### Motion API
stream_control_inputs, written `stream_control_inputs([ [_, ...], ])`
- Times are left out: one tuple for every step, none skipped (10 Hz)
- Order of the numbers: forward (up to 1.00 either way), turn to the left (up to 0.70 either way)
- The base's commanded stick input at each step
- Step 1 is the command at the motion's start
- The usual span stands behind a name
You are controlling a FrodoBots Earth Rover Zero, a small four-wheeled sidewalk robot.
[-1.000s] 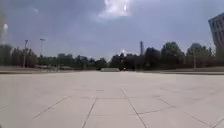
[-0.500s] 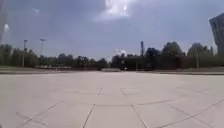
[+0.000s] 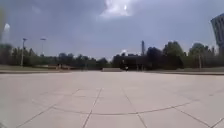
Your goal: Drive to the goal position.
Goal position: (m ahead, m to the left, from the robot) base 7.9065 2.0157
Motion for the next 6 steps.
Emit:
stream_control_inputs([
  [0.70, 0.00],
  [0.70, 0.00],
  [0.70, 0.00],
  [0.70, 0.00],
  [0.70, 0.00],
  [0.70, 0.00],
])
